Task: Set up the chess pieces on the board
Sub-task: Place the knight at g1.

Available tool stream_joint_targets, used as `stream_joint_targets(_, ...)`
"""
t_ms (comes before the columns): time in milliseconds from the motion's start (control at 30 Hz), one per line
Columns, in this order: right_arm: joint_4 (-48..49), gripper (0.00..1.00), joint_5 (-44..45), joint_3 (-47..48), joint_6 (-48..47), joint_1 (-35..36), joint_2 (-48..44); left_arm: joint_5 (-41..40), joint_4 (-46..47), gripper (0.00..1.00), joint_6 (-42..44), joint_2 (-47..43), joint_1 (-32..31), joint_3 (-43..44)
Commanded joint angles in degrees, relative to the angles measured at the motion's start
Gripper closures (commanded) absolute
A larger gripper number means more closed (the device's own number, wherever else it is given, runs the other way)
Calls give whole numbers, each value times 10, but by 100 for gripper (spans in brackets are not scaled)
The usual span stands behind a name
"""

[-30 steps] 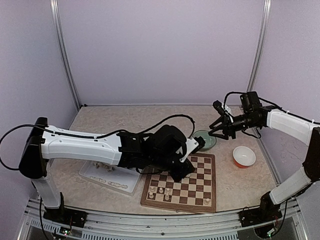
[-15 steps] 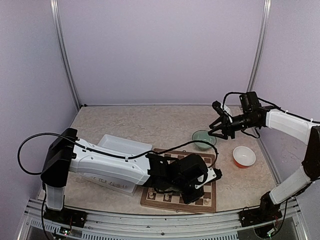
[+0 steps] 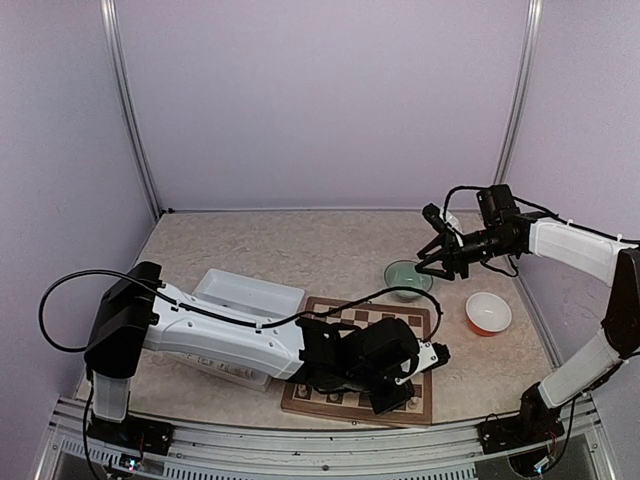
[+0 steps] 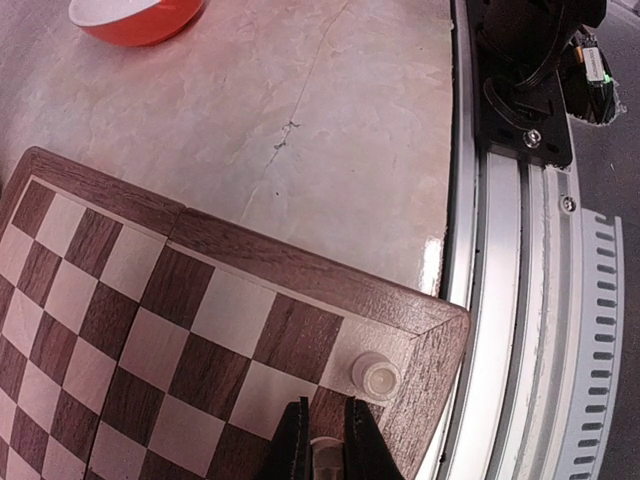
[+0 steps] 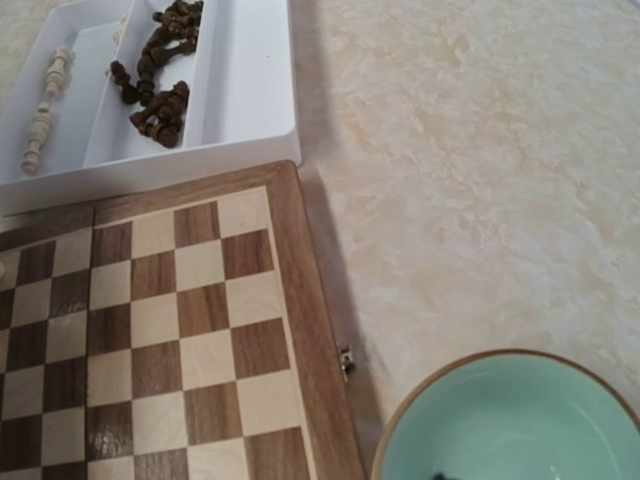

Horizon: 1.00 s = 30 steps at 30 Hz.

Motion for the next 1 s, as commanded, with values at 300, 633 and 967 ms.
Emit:
stream_joint_targets(300,-8,54,-8,12,-4,-1,7,0,72,100,-9,-5,0,-52)
stream_joint_targets(633,-11,54,-11,13,-4,-1,11,16,86,100,-11,-3,2,-54)
stream_joint_targets(967,-14,53,-14,14,-4,-1,12,17,95,100,-23,4,2,-54)
